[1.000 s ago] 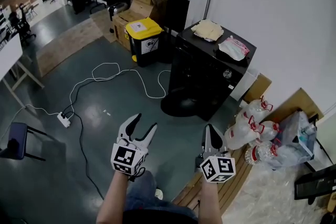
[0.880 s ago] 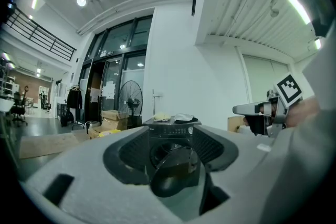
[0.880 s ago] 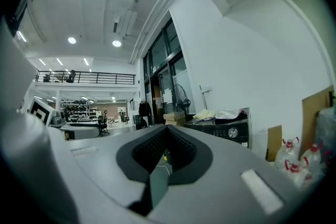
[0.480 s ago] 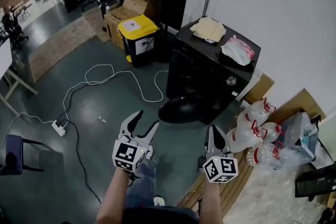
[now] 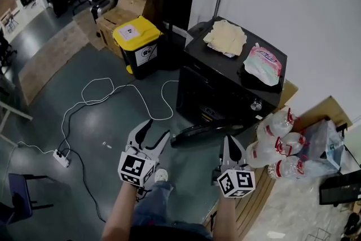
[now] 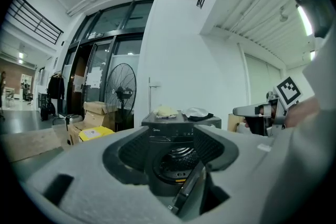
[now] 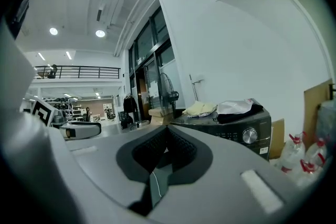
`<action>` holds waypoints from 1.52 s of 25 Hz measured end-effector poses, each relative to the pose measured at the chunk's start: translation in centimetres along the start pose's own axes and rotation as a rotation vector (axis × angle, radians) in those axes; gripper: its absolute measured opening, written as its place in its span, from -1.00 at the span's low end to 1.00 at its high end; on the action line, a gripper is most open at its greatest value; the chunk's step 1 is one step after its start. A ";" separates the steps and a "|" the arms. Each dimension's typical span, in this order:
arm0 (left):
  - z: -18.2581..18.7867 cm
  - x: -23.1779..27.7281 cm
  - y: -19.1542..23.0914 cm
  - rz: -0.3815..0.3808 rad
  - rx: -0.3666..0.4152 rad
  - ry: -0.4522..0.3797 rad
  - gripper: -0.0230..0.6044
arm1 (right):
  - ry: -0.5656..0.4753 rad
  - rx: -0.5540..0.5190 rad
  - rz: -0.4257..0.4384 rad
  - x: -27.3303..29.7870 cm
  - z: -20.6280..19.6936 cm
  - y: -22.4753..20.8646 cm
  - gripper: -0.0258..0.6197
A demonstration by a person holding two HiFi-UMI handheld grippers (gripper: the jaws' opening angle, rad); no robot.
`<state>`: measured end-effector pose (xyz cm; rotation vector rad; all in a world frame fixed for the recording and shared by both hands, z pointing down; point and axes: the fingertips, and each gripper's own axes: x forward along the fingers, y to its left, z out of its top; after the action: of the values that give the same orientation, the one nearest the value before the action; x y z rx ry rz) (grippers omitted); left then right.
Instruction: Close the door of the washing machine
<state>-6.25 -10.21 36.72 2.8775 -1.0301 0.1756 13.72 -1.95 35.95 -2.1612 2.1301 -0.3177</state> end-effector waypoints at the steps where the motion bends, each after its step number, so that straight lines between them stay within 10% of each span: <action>1: 0.1 1.0 0.9 -0.008 0.007 0.006 -0.13 | 0.002 -0.001 -0.004 1.3 0.1 -0.1 -0.88; 18: -4.3 10.8 6.0 -0.069 -0.036 0.120 -0.13 | 0.095 0.018 -0.011 12.3 -2.4 -3.8 -0.88; 38: -29.5 11.5 -0.2 -0.348 -0.028 0.414 -0.11 | 0.319 0.019 0.157 17.6 -20.5 -1.5 -0.88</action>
<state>0.37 -13.90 67.45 2.7608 -0.4507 0.6849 11.03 -17.78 57.70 -2.0301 2.4300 -0.7077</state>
